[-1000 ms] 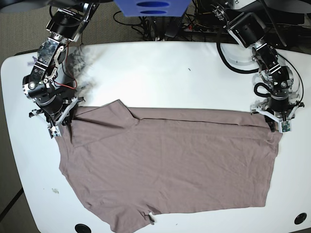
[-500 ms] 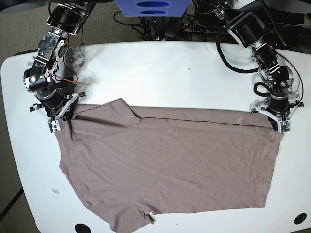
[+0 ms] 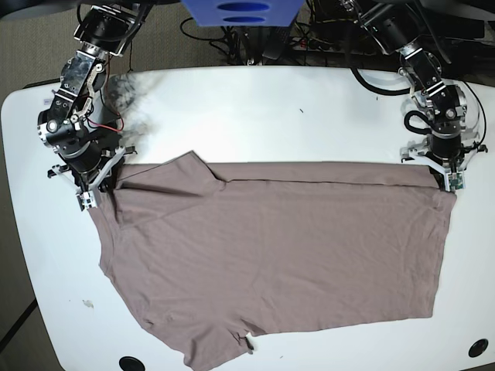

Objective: Fold the T-shirt properly
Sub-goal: 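Drag the shirt with both grippers toward the robot base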

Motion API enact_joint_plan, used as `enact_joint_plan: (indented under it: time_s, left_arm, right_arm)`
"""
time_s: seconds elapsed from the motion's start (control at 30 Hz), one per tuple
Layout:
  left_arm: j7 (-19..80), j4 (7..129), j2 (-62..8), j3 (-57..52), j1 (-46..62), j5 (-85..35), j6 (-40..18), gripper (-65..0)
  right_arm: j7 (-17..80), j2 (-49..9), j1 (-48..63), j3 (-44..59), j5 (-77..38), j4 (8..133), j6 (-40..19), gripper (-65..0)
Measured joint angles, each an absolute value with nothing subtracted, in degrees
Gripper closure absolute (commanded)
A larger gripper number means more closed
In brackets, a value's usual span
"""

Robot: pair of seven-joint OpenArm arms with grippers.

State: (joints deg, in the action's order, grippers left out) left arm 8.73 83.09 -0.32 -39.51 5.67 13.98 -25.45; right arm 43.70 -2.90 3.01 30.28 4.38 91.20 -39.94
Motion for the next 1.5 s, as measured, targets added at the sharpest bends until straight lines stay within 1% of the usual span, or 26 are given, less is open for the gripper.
enact_joint_plan:
  time_s: [0.47, 0.67, 1.13, 1.3, 1.5]
  left_arm:
    - [6.63, 86.46, -0.21, -39.53, 12.91, 12.97, -25.23, -1.8]
    - [7.16, 88.68, 0.38, -39.53, 15.35, 13.34, -25.23, -2.0]
    - [10.31, 97.43, 7.64, -39.64, 19.77, 15.33, -25.19, -2.3]
    - [9.65, 97.78, 7.77, -39.53, 20.56, 14.98, -25.45, -2.3]
    - [9.65, 97.78, 7.75, -39.79, 20.80, 14.81, -25.65, -2.2]
  right_arm:
    - [36.69, -3.14, 9.72, 30.33, 3.03, 93.01, -39.51, 0.0]
    - [37.30, -2.76, 11.40, 32.18, 3.27, 95.22, -40.47, 0.0]
    - [37.63, -2.70, 15.55, 40.16, 3.05, 97.58, -40.60, 0.0]
    - [37.87, -2.85, 15.90, 40.80, 3.49, 97.58, -40.53, 0.0]
    - [35.18, -2.87, 18.90, 40.86, 3.03, 98.06, -40.36, 0.0]
